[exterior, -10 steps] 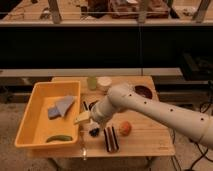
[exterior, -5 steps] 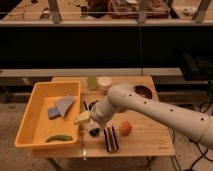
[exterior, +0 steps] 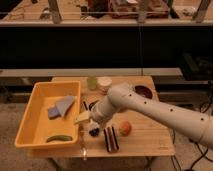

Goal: Place fork in plastic cup

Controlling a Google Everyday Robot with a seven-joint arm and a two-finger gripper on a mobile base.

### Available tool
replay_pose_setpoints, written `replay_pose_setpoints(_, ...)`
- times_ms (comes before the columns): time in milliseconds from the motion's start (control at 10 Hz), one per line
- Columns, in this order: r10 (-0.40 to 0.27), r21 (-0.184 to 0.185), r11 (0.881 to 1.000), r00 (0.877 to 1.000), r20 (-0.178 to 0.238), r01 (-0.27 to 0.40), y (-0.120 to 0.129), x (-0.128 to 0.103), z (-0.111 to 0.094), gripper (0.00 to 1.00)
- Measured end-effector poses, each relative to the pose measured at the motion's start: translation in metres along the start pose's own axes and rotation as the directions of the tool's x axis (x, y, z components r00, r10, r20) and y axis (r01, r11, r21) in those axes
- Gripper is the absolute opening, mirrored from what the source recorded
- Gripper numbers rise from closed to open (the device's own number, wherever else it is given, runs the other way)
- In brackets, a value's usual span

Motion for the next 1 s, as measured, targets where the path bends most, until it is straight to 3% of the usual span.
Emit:
replay_pose_setpoints(900,0.000,-0.001,1.000,1.000,-0.001,0.000,0.0000,-0.0002,0.0002,0.80)
replay_pose_setpoints(1000,0.000,-0.020,1.000,1.000,-0.008,0.000,0.0009,-0.0022,0.0020,0.80)
